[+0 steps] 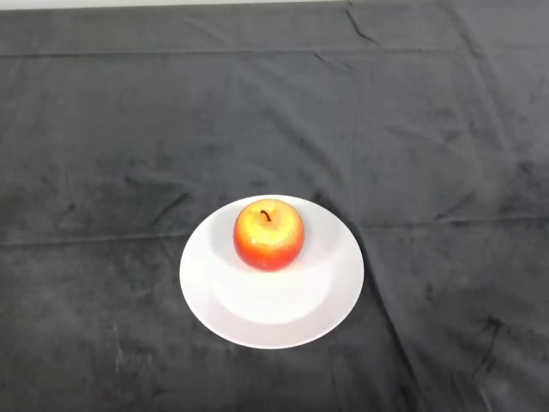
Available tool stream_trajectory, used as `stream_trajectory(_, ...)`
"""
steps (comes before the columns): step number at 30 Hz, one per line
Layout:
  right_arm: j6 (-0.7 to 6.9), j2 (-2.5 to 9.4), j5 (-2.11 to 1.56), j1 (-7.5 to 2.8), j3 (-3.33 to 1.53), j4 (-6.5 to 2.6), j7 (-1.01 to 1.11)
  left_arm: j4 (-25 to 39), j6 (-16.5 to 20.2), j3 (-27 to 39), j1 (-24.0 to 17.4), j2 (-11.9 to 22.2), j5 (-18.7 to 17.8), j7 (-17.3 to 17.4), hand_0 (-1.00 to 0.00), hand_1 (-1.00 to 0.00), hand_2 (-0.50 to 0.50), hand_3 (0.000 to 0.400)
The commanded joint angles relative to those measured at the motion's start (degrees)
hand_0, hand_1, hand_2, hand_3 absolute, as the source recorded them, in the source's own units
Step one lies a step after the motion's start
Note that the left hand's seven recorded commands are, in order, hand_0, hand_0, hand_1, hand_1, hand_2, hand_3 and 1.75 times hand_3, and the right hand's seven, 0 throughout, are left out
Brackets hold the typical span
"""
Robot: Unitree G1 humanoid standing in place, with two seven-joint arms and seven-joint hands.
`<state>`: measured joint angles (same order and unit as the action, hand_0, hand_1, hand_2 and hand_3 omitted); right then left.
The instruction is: Move the apple to the plate
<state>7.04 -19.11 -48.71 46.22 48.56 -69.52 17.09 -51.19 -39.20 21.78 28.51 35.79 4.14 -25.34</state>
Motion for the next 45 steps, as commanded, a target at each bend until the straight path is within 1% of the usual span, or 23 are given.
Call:
stream_trajectory(1, -0.48, -1.44, -0.78, 1.46, 1.01, 0.79, 0.42, -2.0, -1.4, 1.0, 3.5, 4.0, -0.5, -0.2, 0.00, 0.00, 0.00, 0.000)
stream_trajectory(45, -0.47, -1.43, -0.74, 1.47, 1.05, 0.79, 0.42, -1.8, -1.4, 0.7, 3.3, 3.9, -0.8, 0.1, 0.00, 0.00, 0.00, 0.000)
